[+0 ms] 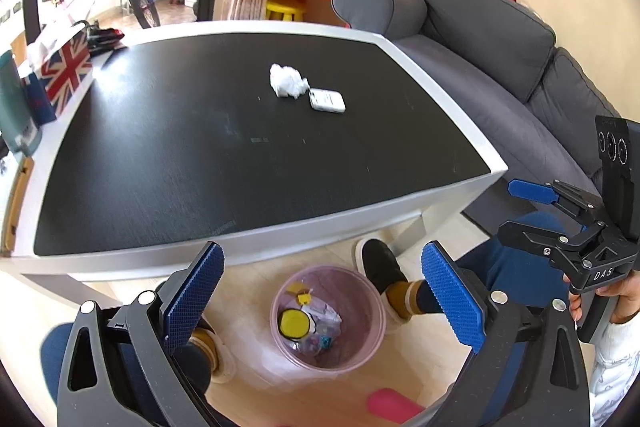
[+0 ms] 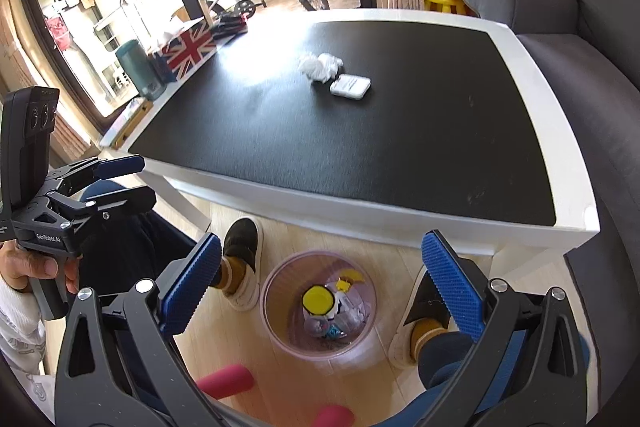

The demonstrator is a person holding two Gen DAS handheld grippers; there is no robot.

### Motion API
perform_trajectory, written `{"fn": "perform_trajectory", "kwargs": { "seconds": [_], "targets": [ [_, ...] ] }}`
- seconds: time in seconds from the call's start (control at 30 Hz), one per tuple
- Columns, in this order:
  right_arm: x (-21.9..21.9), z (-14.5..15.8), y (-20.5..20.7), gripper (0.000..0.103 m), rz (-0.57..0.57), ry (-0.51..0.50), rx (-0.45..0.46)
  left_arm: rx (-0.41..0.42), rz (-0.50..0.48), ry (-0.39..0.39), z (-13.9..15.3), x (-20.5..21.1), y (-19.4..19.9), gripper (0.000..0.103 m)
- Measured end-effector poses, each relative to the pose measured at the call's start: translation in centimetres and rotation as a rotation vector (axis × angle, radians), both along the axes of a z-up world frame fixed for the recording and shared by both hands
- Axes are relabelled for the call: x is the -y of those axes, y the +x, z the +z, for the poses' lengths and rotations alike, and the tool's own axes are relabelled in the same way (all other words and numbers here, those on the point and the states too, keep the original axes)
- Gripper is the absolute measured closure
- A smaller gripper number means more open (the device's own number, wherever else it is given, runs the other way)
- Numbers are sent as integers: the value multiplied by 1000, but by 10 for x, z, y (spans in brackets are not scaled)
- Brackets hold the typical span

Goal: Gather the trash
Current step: 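Raise both grippers from the bin back over the table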

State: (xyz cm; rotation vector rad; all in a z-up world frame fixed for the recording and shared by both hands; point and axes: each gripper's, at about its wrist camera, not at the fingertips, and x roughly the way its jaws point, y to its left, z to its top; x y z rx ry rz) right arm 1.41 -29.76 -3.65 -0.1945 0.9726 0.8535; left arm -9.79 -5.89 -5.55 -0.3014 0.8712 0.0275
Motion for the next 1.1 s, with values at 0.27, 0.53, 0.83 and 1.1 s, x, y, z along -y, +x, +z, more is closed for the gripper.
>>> {"fn": "perform_trajectory", "kwargs": {
  "seconds": [0.27, 0.53, 0.83, 1.1],
  "targets": [
    [-6, 21, 17, 5, -8, 14, 20, 16, 5, 18, 20, -10, 12, 8],
    [-21, 32, 42, 5, 1, 12, 30, 20, 8, 43, 31, -24, 31, 8],
    [-45, 32, 74, 5, 19, -11, 27, 3, 19, 54, 32, -46, 63, 8],
    [-74, 17, 109, 5, 45, -60, 25, -10, 11, 64, 25, -60, 91, 8]
  ]
}}
